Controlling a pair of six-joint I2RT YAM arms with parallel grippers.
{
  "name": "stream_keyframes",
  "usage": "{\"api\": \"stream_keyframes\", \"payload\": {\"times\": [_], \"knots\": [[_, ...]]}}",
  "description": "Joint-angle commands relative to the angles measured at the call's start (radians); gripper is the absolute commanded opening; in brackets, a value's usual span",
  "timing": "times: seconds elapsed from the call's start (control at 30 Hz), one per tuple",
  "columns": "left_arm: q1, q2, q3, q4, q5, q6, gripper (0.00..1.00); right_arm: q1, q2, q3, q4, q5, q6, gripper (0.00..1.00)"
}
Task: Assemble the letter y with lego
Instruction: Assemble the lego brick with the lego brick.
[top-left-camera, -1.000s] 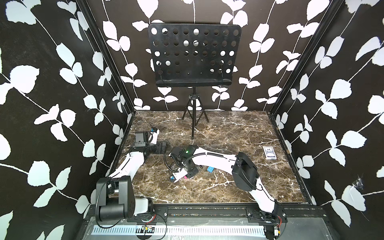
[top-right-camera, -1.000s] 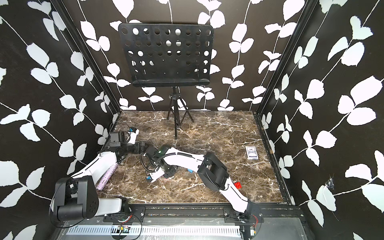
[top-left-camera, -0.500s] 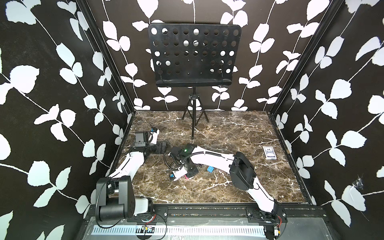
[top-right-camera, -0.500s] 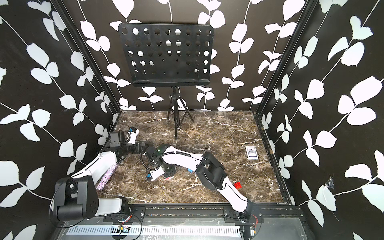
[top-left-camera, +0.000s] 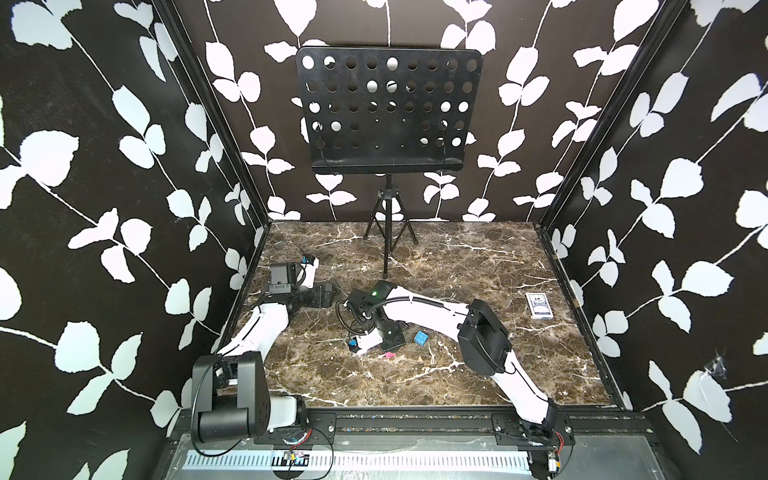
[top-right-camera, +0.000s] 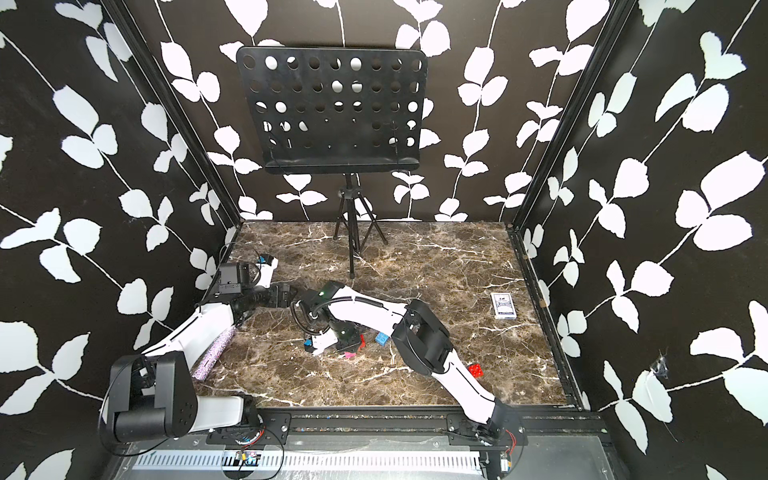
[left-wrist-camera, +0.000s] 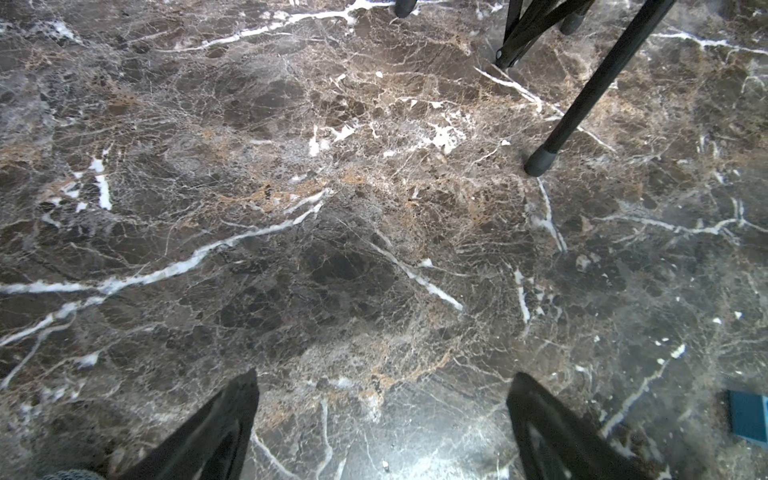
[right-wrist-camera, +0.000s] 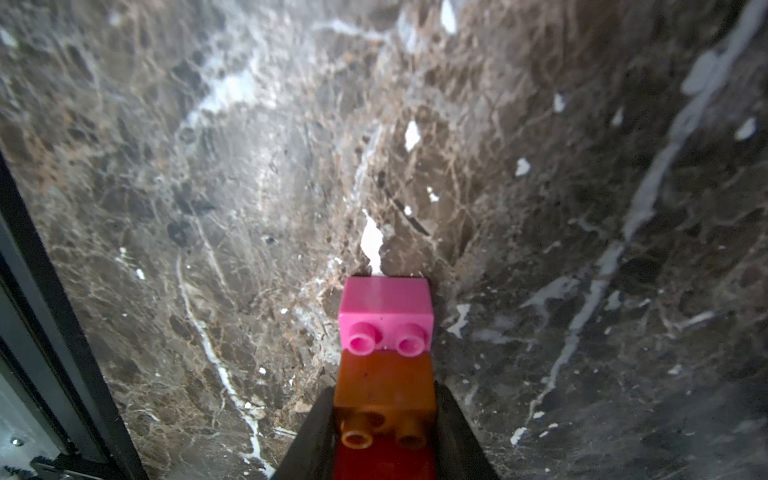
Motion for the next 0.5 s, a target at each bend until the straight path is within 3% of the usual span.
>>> {"api": "stream_keyframes", "payload": {"times": [0.0, 0.2, 0.47], "knots": [[0.004, -0.008, -0.017, 0.015, 0.016, -0.01, 0.95, -0.024, 0.09, -0.042, -0.021, 0.012, 0.068, 0.1], [0.004, -0.003, -0.019, 0.018, 0.022, -0.016, 0.95, -0.028, 0.032, -0.124, 0.057, 0.019, 0.086, 0.09], [0.004, 0.003, -0.013, 0.022, 0.033, -0.036, 0.95, -0.067, -0.051, -0.065, 0.225, -0.094, 0.202, 0.13]]}}
